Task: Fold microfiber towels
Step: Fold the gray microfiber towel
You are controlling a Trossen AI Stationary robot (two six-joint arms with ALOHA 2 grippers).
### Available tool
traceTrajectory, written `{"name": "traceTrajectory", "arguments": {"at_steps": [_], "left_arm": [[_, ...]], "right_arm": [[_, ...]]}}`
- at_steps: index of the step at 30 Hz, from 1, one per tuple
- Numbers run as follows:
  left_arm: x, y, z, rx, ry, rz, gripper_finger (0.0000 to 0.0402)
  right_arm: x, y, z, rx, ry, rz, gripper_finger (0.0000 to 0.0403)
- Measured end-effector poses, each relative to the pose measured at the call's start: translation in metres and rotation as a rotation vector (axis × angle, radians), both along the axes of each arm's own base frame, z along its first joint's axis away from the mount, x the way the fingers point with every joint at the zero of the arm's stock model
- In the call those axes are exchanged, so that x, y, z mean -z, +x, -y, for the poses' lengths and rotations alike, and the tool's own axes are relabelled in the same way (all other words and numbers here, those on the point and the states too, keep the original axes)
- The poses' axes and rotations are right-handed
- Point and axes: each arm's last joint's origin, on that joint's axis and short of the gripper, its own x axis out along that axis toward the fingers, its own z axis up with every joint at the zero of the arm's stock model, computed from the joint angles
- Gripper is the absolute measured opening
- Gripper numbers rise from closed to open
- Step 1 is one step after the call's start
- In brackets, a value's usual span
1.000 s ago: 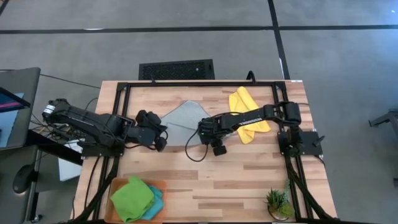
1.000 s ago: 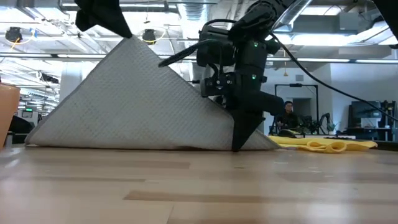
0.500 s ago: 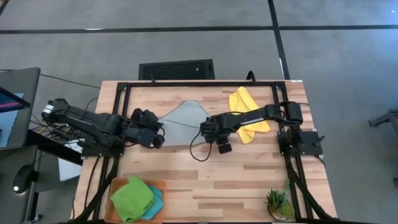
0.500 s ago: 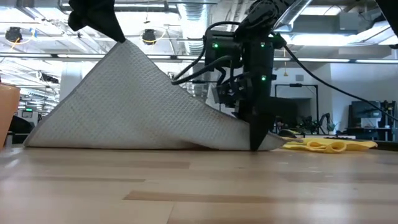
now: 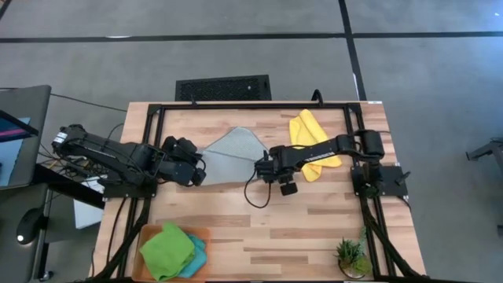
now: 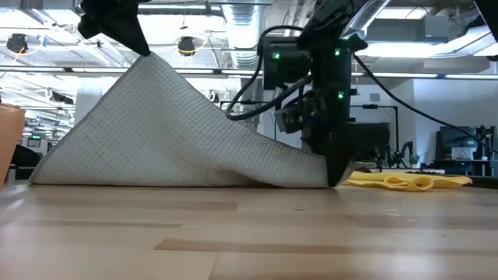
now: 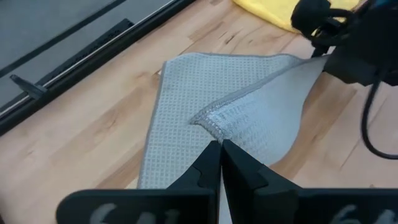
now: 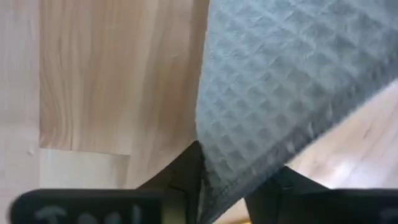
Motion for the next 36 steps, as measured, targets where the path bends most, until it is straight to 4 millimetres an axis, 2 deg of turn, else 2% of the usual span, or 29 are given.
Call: {"name": "traceTrajectory", "arguments": {"at_steps": [10, 16, 23, 32, 36], "left_arm": [[0.000, 0.001, 0.004, 0.022, -0.037, 0.014, 0.0000], [0.000, -0.002, 0.016, 0.050, -0.090, 0.039, 0.0000], [0.002, -0.006, 0.035, 0.064, -0.157, 0.081, 0.0000], [0.012, -0.004, 0.061, 0.041, -0.240, 0.102, 0.0000], [0.017, -0.002, 0.066, 0.028, -0.195, 0.110, 0.0000]], "right_arm": [[-0.027, -0.004, -0.003, 0.019, -0.073, 0.089, 0.0013], [-0.057, -0.009, 0.001, 0.028, -0.162, 0.196, 0.0021], [-0.088, -0.013, 0.015, 0.040, -0.186, 0.345, 0.0009], [-0.089, -0.007, 0.040, 0.028, -0.213, 0.386, 0.0006], [-0.093, -0.003, 0.048, 0.018, -0.256, 0.416, 0.0009]]}}
